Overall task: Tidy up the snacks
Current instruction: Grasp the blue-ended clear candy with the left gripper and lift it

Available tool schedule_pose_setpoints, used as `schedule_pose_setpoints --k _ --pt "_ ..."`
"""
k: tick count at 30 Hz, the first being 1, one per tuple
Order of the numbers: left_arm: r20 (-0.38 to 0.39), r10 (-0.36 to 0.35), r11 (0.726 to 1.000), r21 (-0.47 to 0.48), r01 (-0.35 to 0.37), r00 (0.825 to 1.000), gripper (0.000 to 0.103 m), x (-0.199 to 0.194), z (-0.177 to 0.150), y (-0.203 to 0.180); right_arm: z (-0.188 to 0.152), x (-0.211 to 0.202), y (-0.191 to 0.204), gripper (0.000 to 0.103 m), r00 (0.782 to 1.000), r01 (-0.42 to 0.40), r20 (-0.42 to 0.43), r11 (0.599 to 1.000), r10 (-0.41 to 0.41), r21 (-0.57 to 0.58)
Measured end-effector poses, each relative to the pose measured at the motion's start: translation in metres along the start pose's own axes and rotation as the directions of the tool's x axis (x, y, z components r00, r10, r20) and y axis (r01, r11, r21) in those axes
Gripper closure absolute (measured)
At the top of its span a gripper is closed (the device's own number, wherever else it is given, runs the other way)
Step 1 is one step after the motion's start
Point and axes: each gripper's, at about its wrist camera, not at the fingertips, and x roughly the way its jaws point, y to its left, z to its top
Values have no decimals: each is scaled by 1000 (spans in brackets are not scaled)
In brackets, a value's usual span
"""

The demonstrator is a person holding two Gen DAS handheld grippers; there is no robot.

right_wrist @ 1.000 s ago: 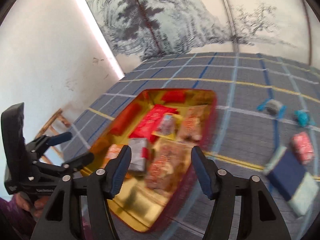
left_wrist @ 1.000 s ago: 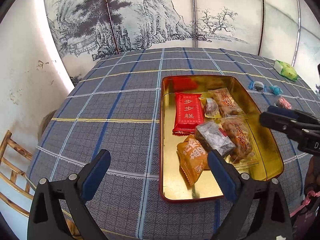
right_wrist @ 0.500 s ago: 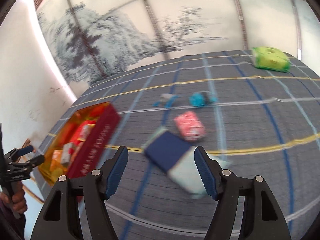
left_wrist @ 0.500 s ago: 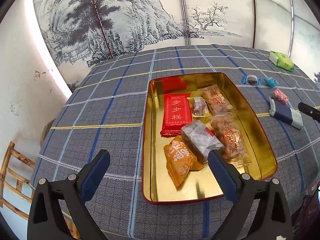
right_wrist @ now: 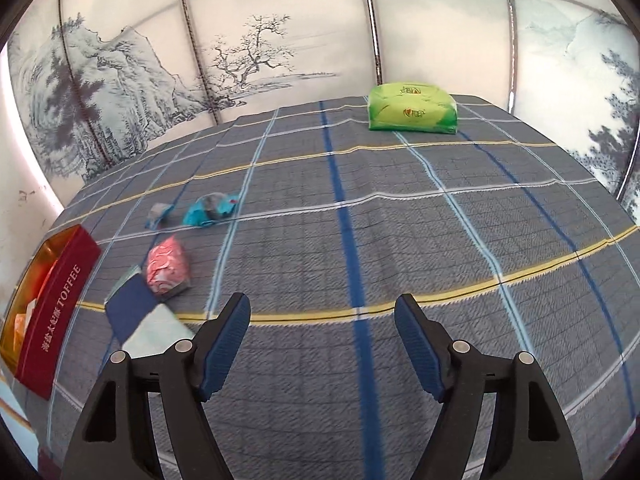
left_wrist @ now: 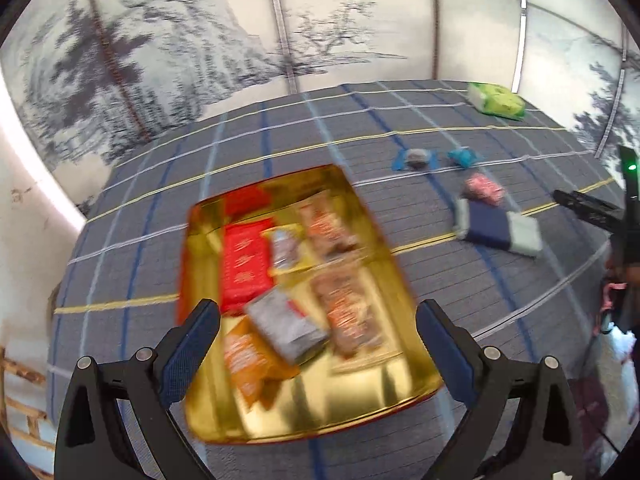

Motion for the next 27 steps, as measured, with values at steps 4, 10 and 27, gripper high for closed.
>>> schedule_pose_setpoints --k 4,10,27 --pt "-27 -108 993 47 110 994 6 19 41 -28 2 2 -6 27 999 -48 6 999 48 24" --pt "-90 -194 971 125 204 977 6 83 107 -73 -1 -5 -3 24 992 -117 40 993 117 9" --pt "-302 -176 972 96 214 937 56 221 170 -98 -1 -7 -8 20 976 -207 73 978 204 34"
